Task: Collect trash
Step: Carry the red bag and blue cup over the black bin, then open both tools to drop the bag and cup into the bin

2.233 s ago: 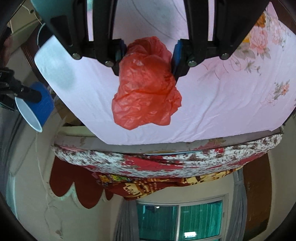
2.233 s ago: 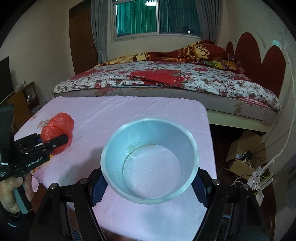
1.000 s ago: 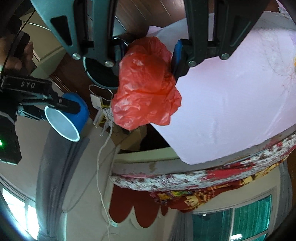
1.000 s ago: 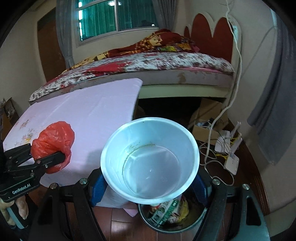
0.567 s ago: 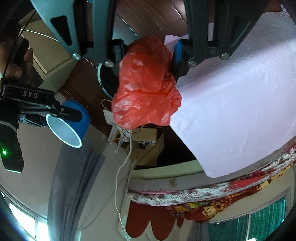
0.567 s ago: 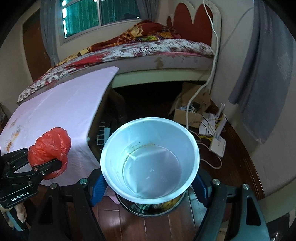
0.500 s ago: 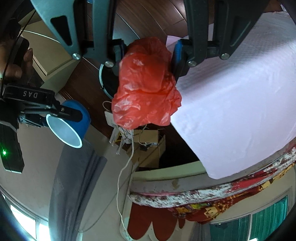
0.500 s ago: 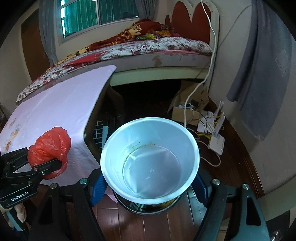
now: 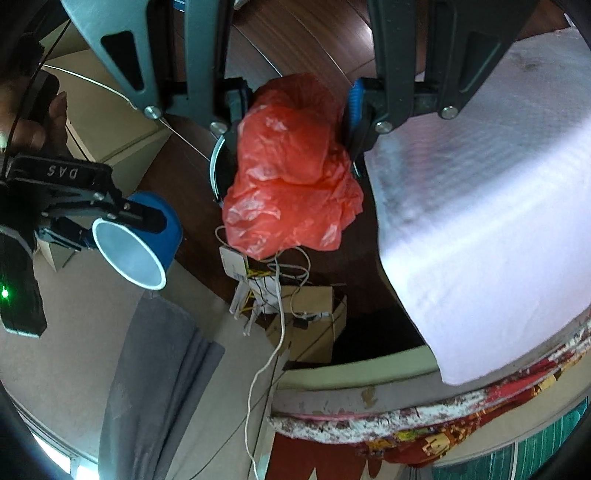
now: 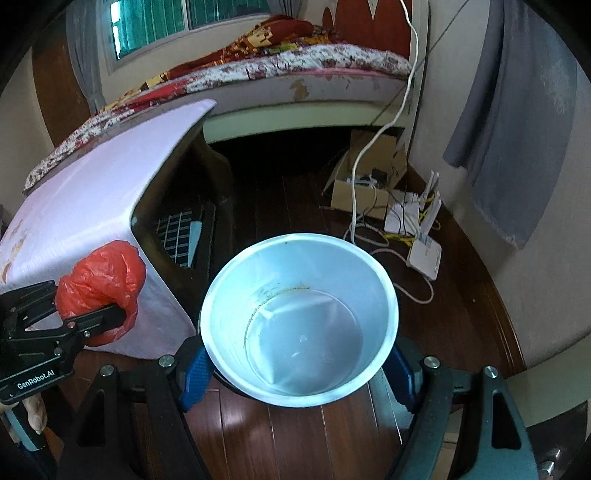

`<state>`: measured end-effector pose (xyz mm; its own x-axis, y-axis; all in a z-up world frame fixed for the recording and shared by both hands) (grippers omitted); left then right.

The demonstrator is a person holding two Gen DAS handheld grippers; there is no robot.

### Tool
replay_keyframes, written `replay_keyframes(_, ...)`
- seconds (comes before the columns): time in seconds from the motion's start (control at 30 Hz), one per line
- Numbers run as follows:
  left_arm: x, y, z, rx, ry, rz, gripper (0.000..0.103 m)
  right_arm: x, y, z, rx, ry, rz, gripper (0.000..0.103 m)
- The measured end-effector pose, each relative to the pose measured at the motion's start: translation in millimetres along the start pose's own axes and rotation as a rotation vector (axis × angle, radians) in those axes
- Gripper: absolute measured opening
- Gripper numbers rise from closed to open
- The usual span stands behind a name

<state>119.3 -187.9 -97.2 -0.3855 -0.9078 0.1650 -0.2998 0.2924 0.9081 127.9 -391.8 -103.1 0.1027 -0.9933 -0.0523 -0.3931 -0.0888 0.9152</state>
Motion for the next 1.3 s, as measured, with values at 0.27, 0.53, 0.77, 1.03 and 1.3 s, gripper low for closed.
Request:
replay_keyframes(0.27, 3.2, -38.5, 0.0, -0.069, 0.022, 0.006, 0.040, 6.7, -46.8, 12.8, -0.086, 0.030, 0.013, 0.080)
replay_keyframes(0.53, 3.7, -76.6, -5.1, -0.132, 0.031, 0.016, 0.040, 1.5, -97.3, 19.2, -0.172, 0.100, 0.021, 0.080)
replay_keyframes(0.77, -3.6, -98.9, -8.6, -0.164, 0.044, 0.023, 0.040, -11.8, -122.3, 11.6, -0.207, 0.166, 0.035, 0.080)
replay_keyframes(1.03, -6.3, -120.3, -8.7, -0.210, 0.038, 0.045, 0.040, -22.8, -147.3, 8.5, -0.255, 0.224, 0.032, 0.080)
replay_keyframes(1.3, -8.2, -132.5, -8.4, -0.245, 0.041, 0.087, 0.051, -28.6, -156.0, 3.9, -0.266, 0.304, 0.071, 0.081)
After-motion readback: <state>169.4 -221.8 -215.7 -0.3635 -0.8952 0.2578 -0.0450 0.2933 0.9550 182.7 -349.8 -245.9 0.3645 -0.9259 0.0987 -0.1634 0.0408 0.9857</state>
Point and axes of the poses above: each gripper's, at about its wrist camera, not at the fingertips, and y roughly against the way its jaws point, x to its right, z to its underside, the point moved 4 cm from there along -y, roughly the way its jaws point, and after that the axes turned 14 degrees about -x, right-handed, at the moved point
